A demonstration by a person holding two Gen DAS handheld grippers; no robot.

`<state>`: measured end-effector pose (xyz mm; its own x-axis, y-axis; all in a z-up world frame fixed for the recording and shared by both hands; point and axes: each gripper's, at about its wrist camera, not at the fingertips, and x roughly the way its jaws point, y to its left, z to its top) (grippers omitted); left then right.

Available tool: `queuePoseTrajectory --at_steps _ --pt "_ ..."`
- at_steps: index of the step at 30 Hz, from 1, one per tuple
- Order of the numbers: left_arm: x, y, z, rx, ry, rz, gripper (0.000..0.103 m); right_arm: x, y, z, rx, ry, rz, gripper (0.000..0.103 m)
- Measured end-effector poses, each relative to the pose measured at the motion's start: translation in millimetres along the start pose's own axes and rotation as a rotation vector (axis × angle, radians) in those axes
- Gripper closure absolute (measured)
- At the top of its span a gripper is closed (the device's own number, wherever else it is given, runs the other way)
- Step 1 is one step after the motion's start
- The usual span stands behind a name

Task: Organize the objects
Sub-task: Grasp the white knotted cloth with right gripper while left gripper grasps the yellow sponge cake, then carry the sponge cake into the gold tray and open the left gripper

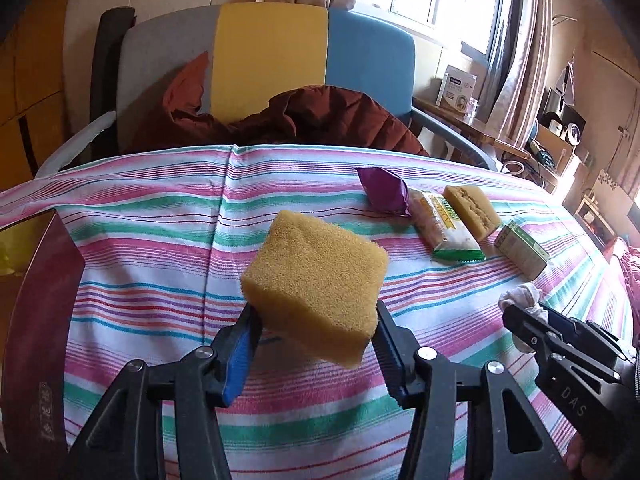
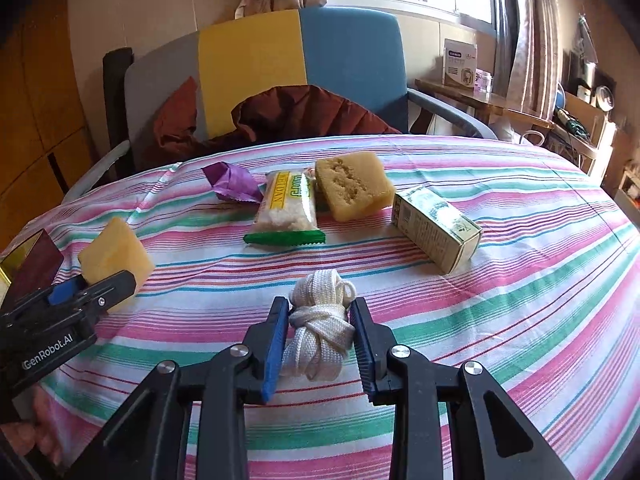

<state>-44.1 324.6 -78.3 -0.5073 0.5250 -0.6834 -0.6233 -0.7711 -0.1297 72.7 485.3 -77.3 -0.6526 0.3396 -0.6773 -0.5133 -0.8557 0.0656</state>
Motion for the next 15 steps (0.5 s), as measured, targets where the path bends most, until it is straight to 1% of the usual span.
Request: queuePoseTrajectory --at_steps 3,8,12,15 --pt "-11.5 -5.9 -5.8 0.024 -0.024 -0.002 0.048 -6.0 10.7 -7.2 -0.015 -0.003 0.016 0.071" --pt "-34.4 -8.9 -13.9 0.033 -0.056 -0.025 0.048 -8.8 24.4 -11.4 -0.075 -0.016 -0.006 0.071" --pt "-56.1 0.4 -17.8 0.003 -0.081 -0.034 0.048 -4.1 30.0 -12.8 -0.102 0.003 -0.031 0.071" --pt "-73.1 19.5 -14.3 -0.059 -0.099 -0.039 0.048 -4.2 32.3 -14.0 -0.113 0.003 -0.042 0.071"
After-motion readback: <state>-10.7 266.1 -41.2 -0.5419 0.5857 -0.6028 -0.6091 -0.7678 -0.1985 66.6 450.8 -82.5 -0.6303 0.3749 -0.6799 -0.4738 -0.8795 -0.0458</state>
